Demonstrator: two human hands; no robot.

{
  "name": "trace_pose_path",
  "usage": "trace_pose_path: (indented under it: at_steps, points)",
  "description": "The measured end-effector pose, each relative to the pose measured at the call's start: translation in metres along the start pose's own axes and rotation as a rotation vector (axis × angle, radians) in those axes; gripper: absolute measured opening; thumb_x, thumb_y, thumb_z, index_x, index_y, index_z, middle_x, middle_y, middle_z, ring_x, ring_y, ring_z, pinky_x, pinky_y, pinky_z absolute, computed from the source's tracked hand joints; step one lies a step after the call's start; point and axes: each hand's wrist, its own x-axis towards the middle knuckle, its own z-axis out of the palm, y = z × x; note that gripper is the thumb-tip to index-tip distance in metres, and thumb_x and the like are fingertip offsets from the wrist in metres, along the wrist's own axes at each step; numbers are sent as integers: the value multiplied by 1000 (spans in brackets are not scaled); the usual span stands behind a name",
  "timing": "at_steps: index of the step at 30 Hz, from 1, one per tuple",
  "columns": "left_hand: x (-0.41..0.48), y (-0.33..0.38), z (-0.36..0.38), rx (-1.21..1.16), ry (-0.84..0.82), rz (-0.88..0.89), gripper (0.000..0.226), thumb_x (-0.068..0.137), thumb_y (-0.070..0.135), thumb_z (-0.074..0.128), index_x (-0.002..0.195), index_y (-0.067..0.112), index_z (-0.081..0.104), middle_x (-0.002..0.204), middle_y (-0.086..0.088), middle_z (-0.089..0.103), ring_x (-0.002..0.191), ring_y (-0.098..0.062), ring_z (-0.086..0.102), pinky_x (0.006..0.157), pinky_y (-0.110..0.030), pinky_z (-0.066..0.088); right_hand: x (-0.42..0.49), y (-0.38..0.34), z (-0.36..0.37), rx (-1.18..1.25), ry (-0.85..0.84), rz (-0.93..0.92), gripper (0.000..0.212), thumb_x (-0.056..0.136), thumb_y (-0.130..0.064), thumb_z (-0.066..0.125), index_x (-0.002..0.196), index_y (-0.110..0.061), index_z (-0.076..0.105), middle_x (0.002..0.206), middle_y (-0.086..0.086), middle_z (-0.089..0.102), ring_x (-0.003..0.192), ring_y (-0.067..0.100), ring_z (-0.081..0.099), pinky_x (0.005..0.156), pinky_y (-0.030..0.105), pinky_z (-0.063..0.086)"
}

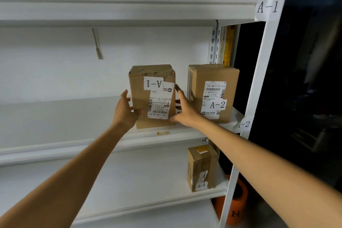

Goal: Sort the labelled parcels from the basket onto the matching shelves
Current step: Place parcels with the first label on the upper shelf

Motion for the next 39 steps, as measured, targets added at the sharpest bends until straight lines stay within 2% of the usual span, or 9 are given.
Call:
trace_pose_path:
  at_steps: [4,7,10,17,21,27,31,34,39]
  points:
    - [-40,10,17,207,340,296,39,84,9,65,118,9,44,109,-8,55,87,-20,58,71,-33,48,-31,-7,-10,-148,462,-105,50,86,-1,62,131,-13,47,105,4,62,99,18,61,79,24,50]
    - [-66,33,51,214,84,495,25,86,6,61,109,11,52,98,-3,59,79,-14,58,68,-26,50,-57,-5,-29,-262,676,-138,38,83,-2,63,118,-11,51,103,4,61,94,19,60,77,30,52]
    - [-74,58,89,382,-219,489,50,84,8,66,128,9,43,121,-9,51,107,-22,54,88,-30,47,-64,3,-58,-307,757,2,48,81,-7,68,121,-7,42,122,8,48,110,20,51,73,20,39]
    - [-26,80,131,371,-403,105,99,82,7,71,151,10,1,149,-17,29,134,-32,35,108,-37,33,-37,35,-108,-98,593,234,90,75,-9,78,143,-12,18,136,9,43,125,25,46,86,27,43]
    - [-1,74,149,134,-473,83,132,71,3,80,147,31,-24,144,-16,40,132,-37,41,106,-55,38,-32,52,-114,-29,446,242,93,67,-7,84,137,-15,23,132,4,44,122,22,48,93,31,45]
    - [-27,50,143,-24,-407,202,129,64,13,85,150,37,-7,141,-7,46,128,-33,46,100,-60,43,-52,51,-113,54,588,284,111,51,-20,93,142,-17,29,134,2,46,121,18,50,101,37,46]
    - [-62,40,127,-87,-314,316,121,52,45,82,149,42,9,135,-4,49,124,-28,48,97,-57,46,-90,49,-99,157,599,260,92,37,-12,94,113,-24,44,104,-5,70,97,13,67,84,40,58]
    - [-100,28,115,-150,-257,360,111,56,39,82,146,40,17,134,-3,48,121,-21,49,93,-51,51,-125,54,-78,137,602,259,91,26,-30,92,110,-17,59,96,-10,73,88,7,70,78,34,60]
    - [-150,-17,95,-197,-302,293,105,62,21,86,145,35,23,135,-2,48,119,-22,53,85,-41,56,-173,70,-25,170,540,300,75,37,-21,95,105,-17,64,95,-9,73,89,7,69,81,29,57]
